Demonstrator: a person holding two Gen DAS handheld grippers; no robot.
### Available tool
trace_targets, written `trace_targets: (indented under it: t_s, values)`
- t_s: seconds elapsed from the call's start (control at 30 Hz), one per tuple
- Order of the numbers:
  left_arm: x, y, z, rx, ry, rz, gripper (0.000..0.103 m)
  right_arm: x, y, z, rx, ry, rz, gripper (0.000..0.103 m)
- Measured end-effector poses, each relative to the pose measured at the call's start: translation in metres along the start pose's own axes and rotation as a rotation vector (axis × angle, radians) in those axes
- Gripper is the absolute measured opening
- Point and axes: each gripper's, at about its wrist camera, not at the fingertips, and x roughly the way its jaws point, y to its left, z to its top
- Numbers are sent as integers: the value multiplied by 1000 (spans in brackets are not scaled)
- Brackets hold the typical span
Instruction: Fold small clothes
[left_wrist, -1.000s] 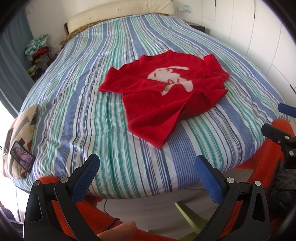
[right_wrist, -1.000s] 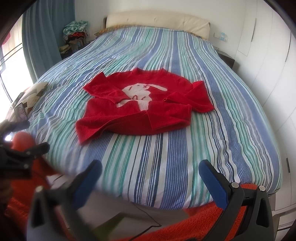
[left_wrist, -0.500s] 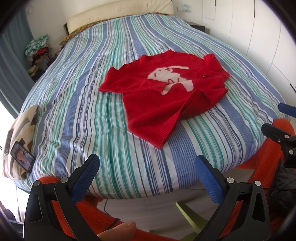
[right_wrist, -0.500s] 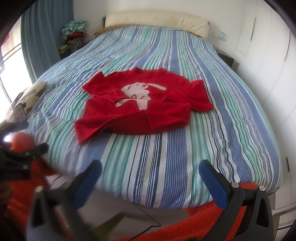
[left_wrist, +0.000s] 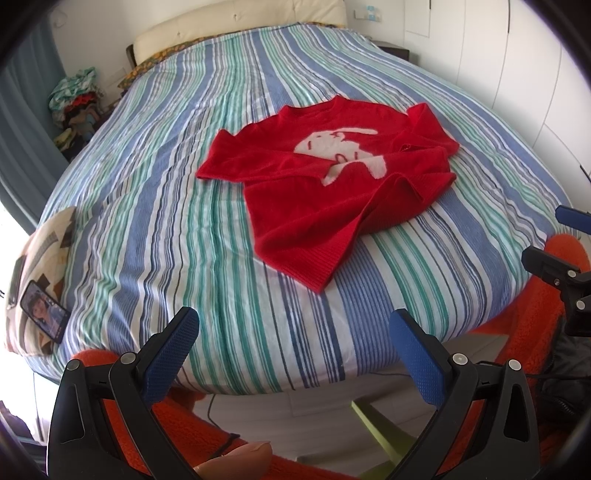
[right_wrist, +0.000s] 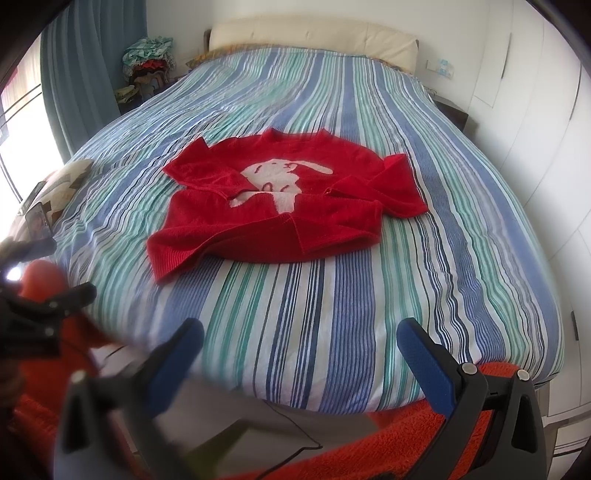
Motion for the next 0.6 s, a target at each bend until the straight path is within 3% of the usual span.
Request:
trace_targets:
  t_s: [0.6]
  values:
    - [1, -4, 0, 7, 1, 1, 103, 1, 0, 0, -1, 0, -1, 103]
